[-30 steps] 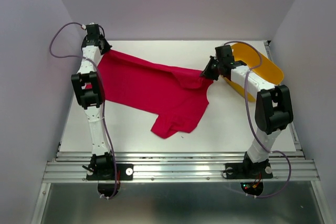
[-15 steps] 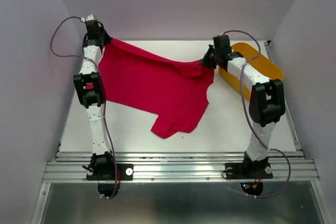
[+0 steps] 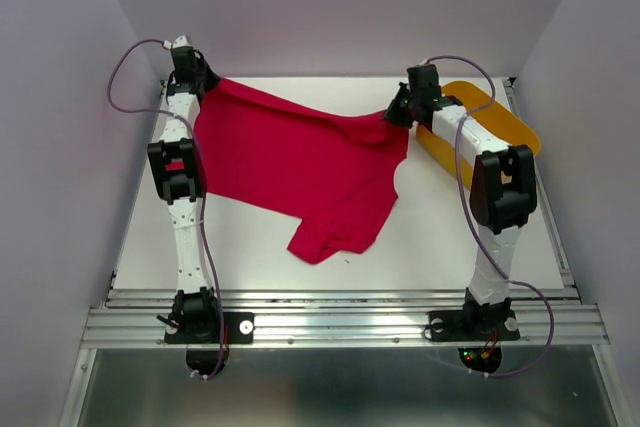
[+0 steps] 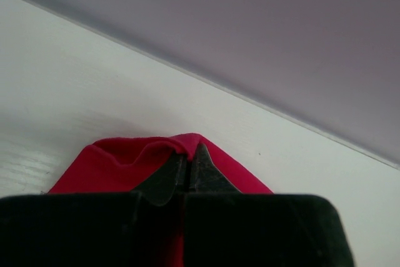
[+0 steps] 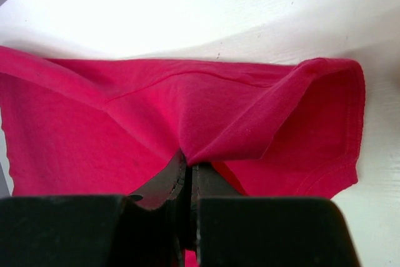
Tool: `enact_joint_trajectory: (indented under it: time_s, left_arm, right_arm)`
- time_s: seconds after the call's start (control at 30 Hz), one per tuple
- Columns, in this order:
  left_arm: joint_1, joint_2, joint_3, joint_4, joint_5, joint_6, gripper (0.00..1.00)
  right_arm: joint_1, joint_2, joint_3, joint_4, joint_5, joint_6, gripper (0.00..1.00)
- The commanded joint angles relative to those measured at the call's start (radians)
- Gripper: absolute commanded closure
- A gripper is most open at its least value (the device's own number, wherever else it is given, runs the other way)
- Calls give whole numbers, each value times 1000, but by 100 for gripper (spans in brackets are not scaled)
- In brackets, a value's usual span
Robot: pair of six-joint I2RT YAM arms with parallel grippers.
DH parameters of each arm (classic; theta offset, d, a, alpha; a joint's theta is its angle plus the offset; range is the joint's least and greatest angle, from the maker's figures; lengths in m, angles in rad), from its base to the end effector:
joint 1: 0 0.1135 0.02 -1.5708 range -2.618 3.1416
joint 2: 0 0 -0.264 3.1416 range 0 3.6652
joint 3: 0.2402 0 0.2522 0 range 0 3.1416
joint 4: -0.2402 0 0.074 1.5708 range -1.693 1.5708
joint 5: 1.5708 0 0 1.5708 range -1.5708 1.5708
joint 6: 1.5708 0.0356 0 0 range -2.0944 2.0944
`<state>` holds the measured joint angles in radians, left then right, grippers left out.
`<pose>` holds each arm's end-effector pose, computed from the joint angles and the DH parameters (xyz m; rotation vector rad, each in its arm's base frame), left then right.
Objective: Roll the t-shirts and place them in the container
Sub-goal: Fold the T-shirt at the center of the board.
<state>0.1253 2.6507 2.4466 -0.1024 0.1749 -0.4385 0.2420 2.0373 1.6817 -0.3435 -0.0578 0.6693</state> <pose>0.6048 0.0699 0.2142 -0.4083 1.8453 -0.3788 0.4588 0.1154 0.2498 0.4629 2.2814 0.5374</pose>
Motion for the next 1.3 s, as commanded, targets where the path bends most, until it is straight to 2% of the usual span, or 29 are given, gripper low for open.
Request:
enact_joint_trajectory:
  time_s: [0.0, 0.27, 0.53, 0.87, 1.27]
  left_arm:
    - [8, -107, -14, -13, -17, 44, 100]
    - [22, -187, -46, -172, -60, 87, 100]
    - [43, -239, -100, -252, -129, 122, 100]
    - [46, -241, -119, -333, -164, 170, 100]
    - [51, -265, -172, -411, -281, 193, 100]
  right_arm:
    - [-6, -57, -11, 11, -42, -13, 99]
    - [-6, -140, -135, 1, -140, 30, 99]
    - [14, -209, -209, 3, -198, 53, 99]
    - [43, -262, -303, 1, -227, 65, 99]
    - [74, -327, -454, 9, -211, 107, 99]
